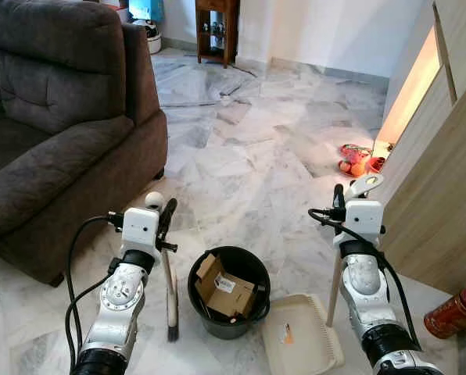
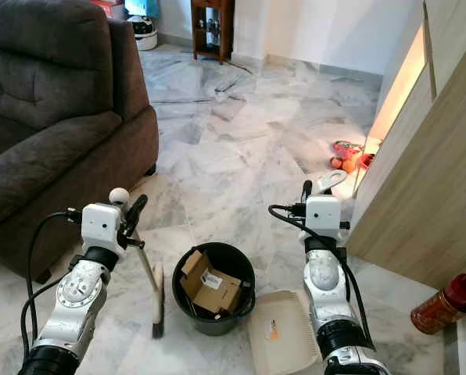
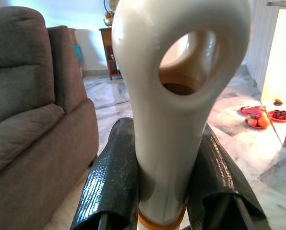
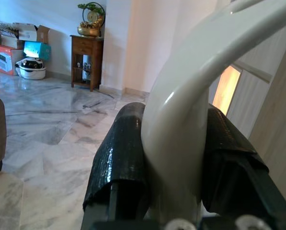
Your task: Sweep floor
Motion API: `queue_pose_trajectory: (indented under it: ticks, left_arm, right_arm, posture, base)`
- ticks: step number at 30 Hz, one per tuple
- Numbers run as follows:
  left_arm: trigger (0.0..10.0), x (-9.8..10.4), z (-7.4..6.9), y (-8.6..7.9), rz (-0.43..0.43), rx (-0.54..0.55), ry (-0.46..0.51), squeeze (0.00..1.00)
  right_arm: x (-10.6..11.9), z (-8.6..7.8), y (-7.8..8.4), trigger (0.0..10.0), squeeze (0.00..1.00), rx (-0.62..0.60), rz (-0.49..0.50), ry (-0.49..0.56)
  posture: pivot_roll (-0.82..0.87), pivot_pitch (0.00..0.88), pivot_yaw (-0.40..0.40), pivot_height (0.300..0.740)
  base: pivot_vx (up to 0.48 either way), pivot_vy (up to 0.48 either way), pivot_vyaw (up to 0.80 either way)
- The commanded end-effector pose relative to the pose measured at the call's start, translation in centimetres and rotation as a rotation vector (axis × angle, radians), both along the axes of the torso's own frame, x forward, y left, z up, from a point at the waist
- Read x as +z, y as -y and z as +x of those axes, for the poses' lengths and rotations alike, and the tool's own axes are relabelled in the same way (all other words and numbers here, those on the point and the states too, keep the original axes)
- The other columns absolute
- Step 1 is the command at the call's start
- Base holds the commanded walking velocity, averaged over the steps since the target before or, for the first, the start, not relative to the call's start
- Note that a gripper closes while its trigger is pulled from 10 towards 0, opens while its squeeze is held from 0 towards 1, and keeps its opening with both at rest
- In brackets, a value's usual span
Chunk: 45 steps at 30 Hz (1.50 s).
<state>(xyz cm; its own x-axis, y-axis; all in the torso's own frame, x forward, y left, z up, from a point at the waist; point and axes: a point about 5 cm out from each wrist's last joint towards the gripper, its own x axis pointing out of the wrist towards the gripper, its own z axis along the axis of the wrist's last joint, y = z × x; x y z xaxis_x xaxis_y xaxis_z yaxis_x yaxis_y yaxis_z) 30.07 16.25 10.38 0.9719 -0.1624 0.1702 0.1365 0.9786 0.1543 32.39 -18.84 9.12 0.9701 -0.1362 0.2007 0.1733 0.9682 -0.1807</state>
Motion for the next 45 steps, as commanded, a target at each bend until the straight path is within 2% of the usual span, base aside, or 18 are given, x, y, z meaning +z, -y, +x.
queue_pose_trajectory:
  ticks: [1, 36, 45]
  left_arm:
    - [10.0, 0.82, 0.07, 0.06, -0.013, -0.005, 0.033, 0.00]
    - [10.0, 0.89, 0.20, 0.41, -0.018, -0.031, 0.031, 0.00]
    - [10.0, 0.83, 0.50, 0.28, -0.010, -0.013, 0.025, 0.00]
  right_arm:
    - [1.33, 0.66, -0.33, 10.0, 0.00, 0.005, 0.038, 0.067]
    - [0.67, 0.63, -0.25, 10.0, 0.00, 0.009, 0.034, 0.054]
    - [0.49, 0.66, -0.02, 10.0, 0.00, -0.004, 0.055, 0.041]
  posture:
    - [0.05, 0.000, -0.038, 0.740]
    - [0.04, 0.000, -0.035, 0.740]
    - [0.04, 0.000, -0.036, 0.740]
  base:
    - [-0.244, 0.000, 0.00]
    - [-0.286, 0.000, 0.00]
    - [0.000, 0.000, 0.00]
